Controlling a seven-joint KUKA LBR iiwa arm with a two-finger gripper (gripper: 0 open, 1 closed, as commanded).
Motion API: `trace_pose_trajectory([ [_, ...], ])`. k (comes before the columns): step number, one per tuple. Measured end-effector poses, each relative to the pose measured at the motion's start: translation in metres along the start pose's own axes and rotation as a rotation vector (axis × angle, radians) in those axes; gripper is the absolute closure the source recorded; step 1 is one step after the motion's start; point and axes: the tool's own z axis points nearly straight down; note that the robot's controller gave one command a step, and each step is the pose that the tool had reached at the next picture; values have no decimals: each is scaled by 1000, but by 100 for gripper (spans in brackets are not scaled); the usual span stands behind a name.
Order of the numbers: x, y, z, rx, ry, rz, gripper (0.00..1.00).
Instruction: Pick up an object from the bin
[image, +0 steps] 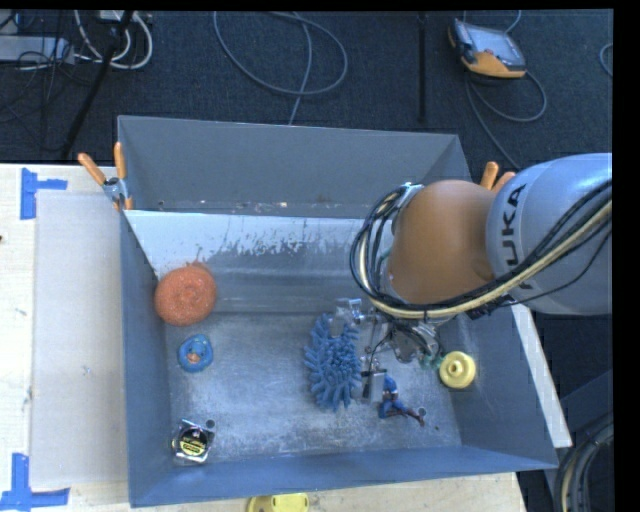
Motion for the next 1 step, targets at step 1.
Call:
trace_pose_trajectory([
  [1,5,1,29,-1,4,-163,0],
])
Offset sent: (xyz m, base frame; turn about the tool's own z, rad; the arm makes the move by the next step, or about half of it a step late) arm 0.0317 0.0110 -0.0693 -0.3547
